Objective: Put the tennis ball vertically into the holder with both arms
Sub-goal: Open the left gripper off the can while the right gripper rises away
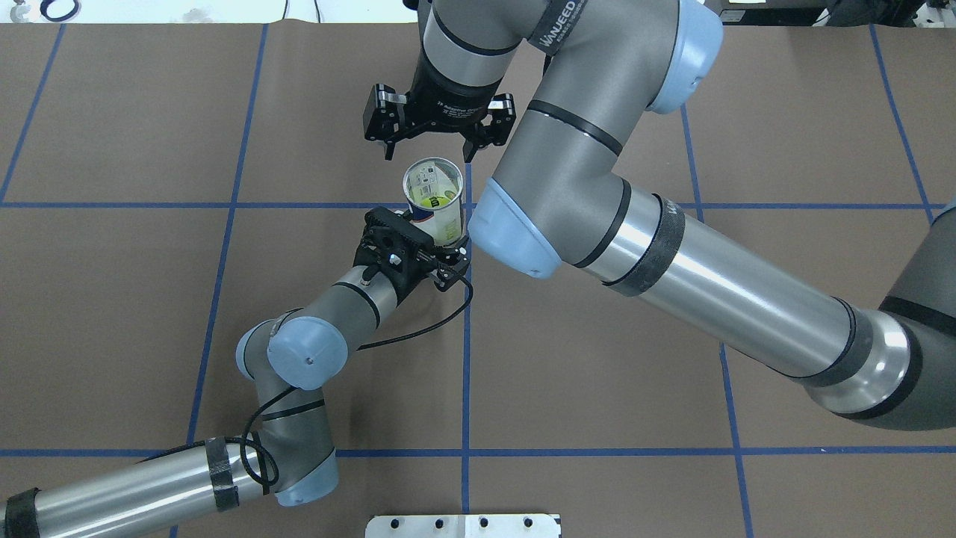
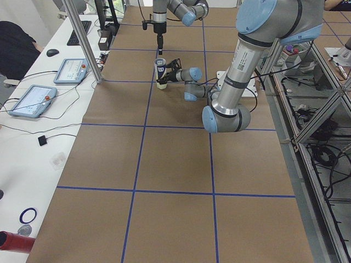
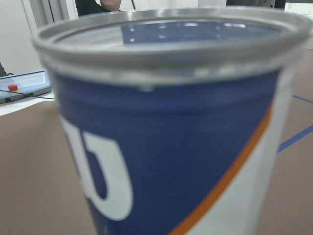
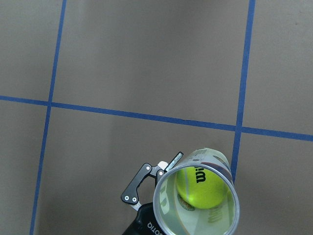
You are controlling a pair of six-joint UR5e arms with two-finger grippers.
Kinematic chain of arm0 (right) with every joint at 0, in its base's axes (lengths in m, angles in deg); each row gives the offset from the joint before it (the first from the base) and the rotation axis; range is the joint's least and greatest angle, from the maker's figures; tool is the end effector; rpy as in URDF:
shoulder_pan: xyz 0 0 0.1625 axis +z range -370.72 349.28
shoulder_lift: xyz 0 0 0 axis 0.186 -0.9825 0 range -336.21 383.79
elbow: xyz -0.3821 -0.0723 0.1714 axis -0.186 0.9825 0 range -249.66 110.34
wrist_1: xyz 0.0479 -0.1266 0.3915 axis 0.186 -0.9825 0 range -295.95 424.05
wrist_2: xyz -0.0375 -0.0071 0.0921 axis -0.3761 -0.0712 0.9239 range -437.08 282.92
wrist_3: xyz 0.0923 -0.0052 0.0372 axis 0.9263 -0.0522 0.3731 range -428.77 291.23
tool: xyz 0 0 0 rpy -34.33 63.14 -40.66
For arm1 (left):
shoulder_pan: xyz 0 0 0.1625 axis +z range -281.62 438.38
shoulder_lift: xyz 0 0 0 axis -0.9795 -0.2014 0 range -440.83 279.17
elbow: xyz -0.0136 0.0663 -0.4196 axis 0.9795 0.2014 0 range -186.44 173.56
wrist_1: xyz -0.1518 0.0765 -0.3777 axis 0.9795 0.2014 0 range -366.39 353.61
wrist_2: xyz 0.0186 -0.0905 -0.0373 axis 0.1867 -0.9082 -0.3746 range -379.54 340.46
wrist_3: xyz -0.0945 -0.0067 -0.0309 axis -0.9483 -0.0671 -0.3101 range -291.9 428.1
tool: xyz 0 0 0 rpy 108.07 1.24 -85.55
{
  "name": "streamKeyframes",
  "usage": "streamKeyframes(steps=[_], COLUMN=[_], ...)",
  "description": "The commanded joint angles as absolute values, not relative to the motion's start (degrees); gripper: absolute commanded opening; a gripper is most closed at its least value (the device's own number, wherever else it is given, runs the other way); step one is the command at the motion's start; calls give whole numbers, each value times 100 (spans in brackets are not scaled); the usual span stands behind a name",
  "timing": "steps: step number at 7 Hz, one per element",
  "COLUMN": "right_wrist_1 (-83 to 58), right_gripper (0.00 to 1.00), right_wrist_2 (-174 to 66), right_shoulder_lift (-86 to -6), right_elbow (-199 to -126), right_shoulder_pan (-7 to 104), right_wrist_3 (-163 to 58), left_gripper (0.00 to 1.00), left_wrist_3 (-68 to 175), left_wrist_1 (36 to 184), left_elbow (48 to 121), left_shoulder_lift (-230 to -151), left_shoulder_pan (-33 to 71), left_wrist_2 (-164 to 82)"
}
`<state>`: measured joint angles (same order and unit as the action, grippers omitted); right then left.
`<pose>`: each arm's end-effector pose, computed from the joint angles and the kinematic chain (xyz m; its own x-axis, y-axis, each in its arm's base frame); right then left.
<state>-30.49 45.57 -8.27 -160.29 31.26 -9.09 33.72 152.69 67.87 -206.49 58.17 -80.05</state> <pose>-0.4606 -0.5214 0.0219 0.4973 -0.1244 0.8586 0.0145 0.9907 0.1351 0.5984 -0.4146 0.2757 0.6382 0.5306 -0.5579 0.4178 0.3700 0.8298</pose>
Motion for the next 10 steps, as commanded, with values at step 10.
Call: streamKeyframes(steps=[10], right_wrist_1=[-3034], right_gripper=[98], right_wrist_2=[4579], right_shoulder_lift=[-935], right_elbow=[-16107], right_shoulder_pan=[3428], right_wrist_3=[-918], left_gripper=[99], left_wrist_3=[3374], left_wrist_1=[13561], left_elbow=[8721], left_shoulder_lift=[-19695], left_shoulder_pan=[5834], left_wrist_2=[-8964])
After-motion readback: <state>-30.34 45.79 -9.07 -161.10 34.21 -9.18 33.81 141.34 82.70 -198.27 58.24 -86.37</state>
